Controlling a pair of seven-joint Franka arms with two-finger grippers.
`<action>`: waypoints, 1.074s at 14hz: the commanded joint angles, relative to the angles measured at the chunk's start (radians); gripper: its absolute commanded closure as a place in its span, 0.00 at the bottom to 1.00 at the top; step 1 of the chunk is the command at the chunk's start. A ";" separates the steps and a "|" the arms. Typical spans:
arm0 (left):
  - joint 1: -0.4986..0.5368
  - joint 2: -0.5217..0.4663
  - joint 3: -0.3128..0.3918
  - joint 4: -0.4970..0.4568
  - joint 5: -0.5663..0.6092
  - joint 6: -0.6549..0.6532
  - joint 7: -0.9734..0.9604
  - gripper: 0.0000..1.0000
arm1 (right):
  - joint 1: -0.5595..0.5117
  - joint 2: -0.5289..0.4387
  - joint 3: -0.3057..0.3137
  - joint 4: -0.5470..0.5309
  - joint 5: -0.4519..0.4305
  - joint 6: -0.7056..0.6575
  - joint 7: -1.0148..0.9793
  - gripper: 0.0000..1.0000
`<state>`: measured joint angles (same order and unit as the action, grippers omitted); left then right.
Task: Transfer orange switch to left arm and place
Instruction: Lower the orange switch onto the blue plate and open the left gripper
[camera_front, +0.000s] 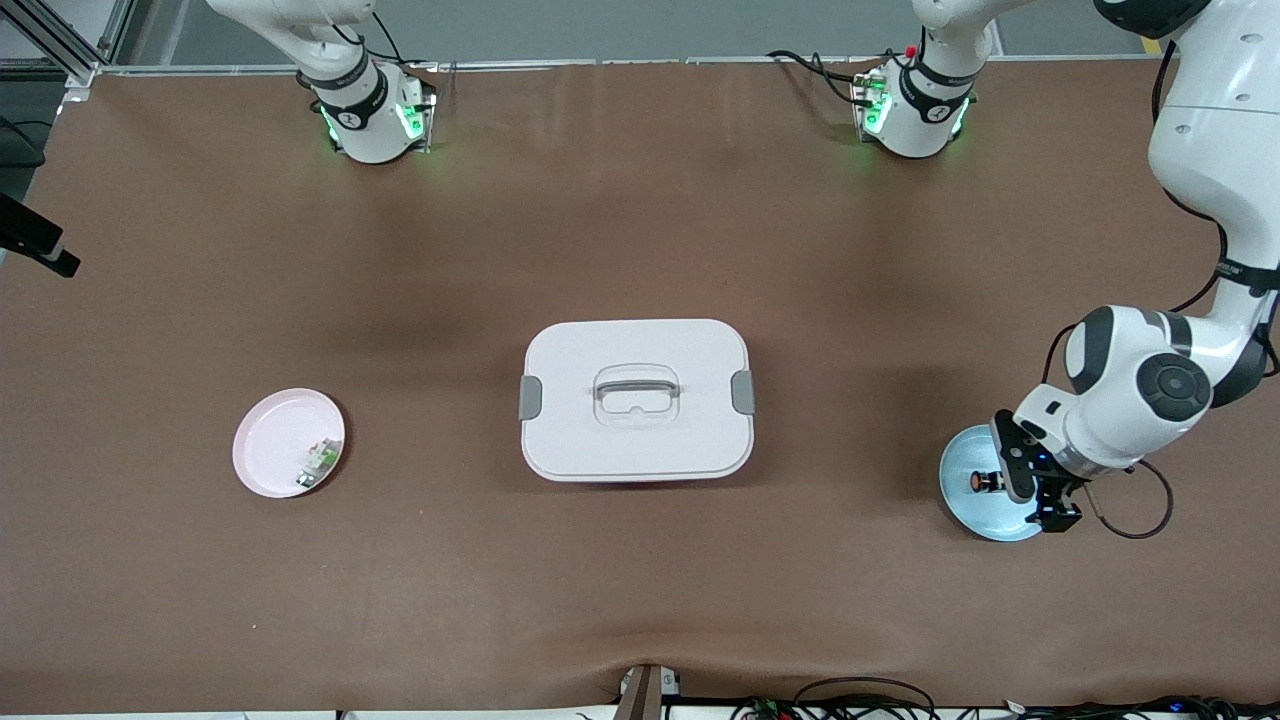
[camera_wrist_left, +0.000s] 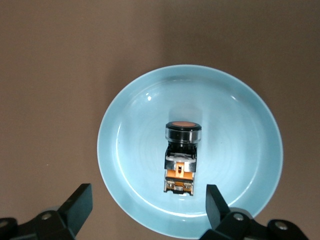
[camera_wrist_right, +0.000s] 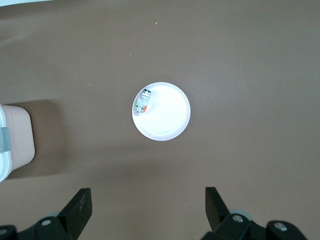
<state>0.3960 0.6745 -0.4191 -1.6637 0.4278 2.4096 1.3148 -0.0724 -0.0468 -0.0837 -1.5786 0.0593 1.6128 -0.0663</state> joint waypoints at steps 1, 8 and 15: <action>-0.009 -0.019 -0.042 0.065 -0.092 -0.127 0.000 0.00 | -0.014 0.010 0.016 0.022 -0.004 -0.017 -0.015 0.00; -0.011 -0.055 -0.090 0.151 -0.139 -0.292 -0.224 0.00 | -0.004 0.035 0.016 0.017 -0.004 -0.007 -0.026 0.00; -0.011 -0.090 -0.145 0.242 -0.138 -0.513 -0.527 0.00 | -0.001 0.048 0.015 0.012 -0.070 0.026 -0.027 0.00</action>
<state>0.3826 0.5972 -0.5421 -1.4513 0.3071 1.9722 0.8718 -0.0723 -0.0040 -0.0769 -1.5791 0.0344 1.6467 -0.0827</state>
